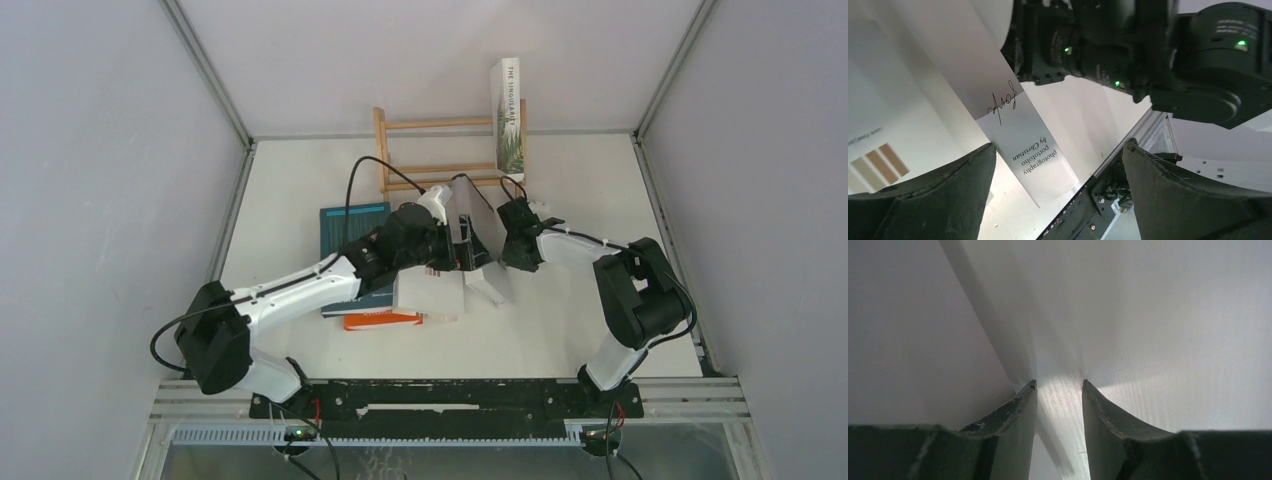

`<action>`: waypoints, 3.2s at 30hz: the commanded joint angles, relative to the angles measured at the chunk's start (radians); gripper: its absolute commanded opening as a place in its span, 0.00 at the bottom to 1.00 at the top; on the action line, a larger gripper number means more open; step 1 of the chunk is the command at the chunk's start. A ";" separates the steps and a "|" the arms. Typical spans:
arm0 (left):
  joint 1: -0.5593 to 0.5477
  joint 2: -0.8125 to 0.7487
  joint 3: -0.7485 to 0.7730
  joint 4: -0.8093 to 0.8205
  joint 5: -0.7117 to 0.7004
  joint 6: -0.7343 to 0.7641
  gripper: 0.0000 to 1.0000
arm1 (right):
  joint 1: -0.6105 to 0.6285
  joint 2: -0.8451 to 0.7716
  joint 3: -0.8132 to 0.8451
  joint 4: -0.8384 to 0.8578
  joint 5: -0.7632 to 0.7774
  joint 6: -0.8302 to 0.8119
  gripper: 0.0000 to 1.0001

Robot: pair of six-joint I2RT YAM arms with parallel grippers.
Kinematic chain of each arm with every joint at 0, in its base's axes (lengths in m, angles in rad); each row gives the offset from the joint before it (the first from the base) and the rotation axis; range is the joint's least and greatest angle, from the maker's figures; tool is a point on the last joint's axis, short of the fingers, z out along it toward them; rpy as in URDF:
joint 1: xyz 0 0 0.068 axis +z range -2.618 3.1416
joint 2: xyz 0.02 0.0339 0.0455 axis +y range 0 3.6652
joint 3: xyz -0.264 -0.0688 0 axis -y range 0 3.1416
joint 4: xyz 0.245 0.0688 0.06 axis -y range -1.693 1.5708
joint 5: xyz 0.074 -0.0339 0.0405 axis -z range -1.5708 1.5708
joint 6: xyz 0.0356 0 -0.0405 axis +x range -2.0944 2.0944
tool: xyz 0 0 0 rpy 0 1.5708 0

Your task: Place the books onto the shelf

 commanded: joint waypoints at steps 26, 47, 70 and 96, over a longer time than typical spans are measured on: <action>-0.009 0.144 0.208 0.049 0.130 0.057 1.00 | -0.086 -0.086 0.000 -0.056 -0.018 -0.014 0.48; -0.020 0.063 0.155 0.049 0.049 0.055 1.00 | -0.111 -0.175 -0.005 -0.082 0.011 -0.044 0.51; -0.054 -0.292 -0.011 -0.153 -0.242 0.107 1.00 | -0.092 -0.551 0.251 -0.322 0.094 -0.138 0.71; -0.054 -0.480 -0.086 -0.277 -0.337 0.096 1.00 | 0.123 -0.115 0.670 -0.566 0.015 -0.280 0.76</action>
